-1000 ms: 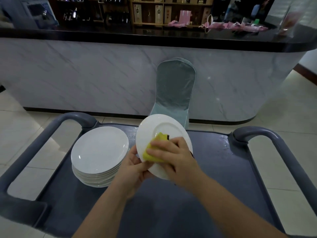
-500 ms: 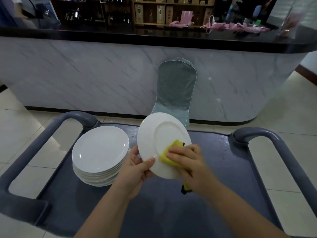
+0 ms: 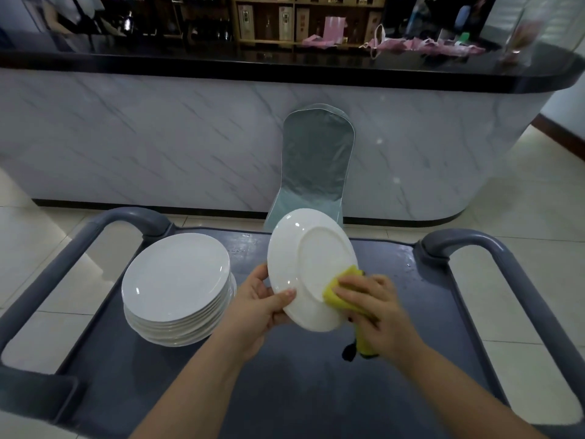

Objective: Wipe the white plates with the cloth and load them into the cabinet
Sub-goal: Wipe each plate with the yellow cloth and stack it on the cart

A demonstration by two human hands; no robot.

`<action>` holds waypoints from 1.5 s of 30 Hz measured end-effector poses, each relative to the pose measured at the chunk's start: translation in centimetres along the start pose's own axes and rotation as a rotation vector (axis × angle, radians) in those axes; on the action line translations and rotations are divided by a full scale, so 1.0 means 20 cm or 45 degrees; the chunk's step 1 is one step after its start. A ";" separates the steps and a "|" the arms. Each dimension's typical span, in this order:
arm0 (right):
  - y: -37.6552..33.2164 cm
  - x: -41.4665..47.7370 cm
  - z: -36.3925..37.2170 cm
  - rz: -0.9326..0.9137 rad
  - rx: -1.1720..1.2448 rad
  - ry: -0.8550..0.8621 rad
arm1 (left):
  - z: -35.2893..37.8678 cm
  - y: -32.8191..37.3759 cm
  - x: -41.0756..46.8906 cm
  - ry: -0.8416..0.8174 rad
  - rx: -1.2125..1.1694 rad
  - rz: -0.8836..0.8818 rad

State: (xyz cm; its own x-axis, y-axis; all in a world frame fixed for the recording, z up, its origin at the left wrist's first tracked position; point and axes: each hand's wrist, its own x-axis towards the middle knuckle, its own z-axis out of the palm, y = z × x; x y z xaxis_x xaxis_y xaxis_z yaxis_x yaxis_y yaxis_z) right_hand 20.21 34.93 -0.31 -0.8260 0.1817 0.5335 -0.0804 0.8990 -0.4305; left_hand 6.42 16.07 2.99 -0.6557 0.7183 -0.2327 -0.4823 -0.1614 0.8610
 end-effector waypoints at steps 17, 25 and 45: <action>0.18 0.12 -0.12 0.157 -0.203 0.158 | 0.01 -0.02 0.02 -0.204 0.173 -0.072; -0.19 0.41 -0.02 -0.518 -0.109 -0.175 | 0.04 -0.02 0.04 -0.109 0.328 -0.049; -0.19 0.00 0.10 -0.049 -0.305 0.220 | 0.17 -0.10 0.20 0.013 -0.424 -0.168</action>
State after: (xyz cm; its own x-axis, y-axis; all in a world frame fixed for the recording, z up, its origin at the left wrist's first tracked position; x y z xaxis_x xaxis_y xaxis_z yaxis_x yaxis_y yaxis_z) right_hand 19.47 30.80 -0.11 -0.7159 0.1924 0.6711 0.0411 0.9712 -0.2346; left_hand 6.80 21.52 1.89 -0.5800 0.7412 -0.3379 -0.7250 -0.2806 0.6290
